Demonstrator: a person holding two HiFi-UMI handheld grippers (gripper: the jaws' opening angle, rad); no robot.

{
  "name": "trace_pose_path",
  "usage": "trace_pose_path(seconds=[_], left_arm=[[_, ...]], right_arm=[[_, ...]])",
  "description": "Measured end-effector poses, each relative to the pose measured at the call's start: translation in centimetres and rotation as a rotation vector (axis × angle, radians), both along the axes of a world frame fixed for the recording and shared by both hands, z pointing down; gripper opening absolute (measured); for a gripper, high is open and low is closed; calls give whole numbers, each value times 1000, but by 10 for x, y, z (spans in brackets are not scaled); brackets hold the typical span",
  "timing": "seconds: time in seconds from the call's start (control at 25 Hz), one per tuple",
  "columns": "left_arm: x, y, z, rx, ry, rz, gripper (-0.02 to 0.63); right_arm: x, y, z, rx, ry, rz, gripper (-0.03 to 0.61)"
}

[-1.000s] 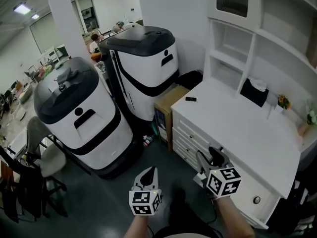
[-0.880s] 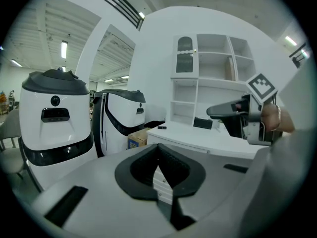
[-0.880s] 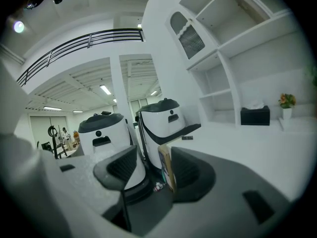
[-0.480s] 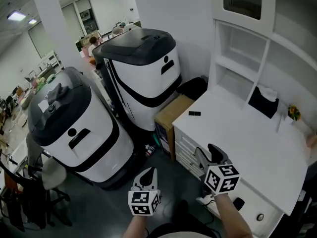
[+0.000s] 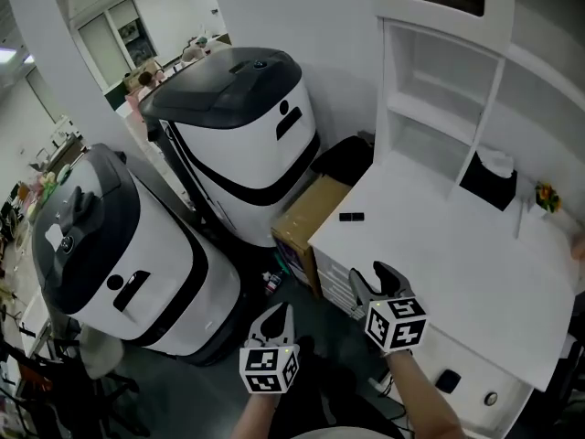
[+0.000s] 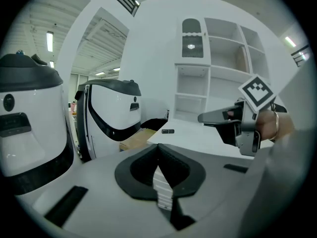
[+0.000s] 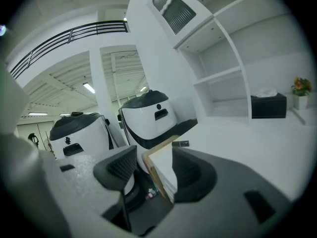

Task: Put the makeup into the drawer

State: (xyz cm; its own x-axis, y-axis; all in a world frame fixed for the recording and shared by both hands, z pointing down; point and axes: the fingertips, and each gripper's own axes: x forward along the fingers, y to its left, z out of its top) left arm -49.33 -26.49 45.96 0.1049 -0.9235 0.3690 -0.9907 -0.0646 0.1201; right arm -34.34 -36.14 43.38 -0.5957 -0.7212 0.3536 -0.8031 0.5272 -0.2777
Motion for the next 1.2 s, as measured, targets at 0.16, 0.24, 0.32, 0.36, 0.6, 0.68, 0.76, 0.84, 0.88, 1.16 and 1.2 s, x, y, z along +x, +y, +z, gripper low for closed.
trace_pose_path(seconds=[0.16, 0.24, 0.32, 0.36, 0.6, 0.68, 0.76, 0.84, 0.88, 1.16, 1.2], left_arm=[[-11, -35, 7, -17, 11, 57, 2], [-19, -55, 12, -30, 15, 92, 2], [-30, -74, 19, -48, 21, 123, 2], [-36, -84, 22, -56, 27, 136, 2], [-70, -136, 34, -83, 54, 201, 2], [-79, -149, 39, -95, 60, 217, 2], [-86, -160, 45, -109, 66, 232, 2], [-91, -169, 51, -122, 73, 243, 2], [-93, -174, 54, -129, 76, 248, 2], [-99, -206, 71, -168, 96, 284, 2], [-99, -211, 73, -170, 99, 290, 2]], right_arm=[[-18, -26, 16, -27, 32, 29, 216], [-25, -42, 24, -46, 40, 55, 216], [-32, -59, 32, -64, 52, 91, 216], [-35, -67, 36, -73, 60, 109, 217], [-52, -111, 54, -103, 130, 199, 218], [-51, -124, 60, -106, 166, 242, 218], [-49, -138, 68, -118, 193, 276, 221], [-47, -149, 77, -135, 220, 297, 239], [-46, -155, 81, -142, 234, 306, 241], [-35, -182, 102, -195, 287, 338, 294], [-35, -184, 104, -202, 290, 337, 300]])
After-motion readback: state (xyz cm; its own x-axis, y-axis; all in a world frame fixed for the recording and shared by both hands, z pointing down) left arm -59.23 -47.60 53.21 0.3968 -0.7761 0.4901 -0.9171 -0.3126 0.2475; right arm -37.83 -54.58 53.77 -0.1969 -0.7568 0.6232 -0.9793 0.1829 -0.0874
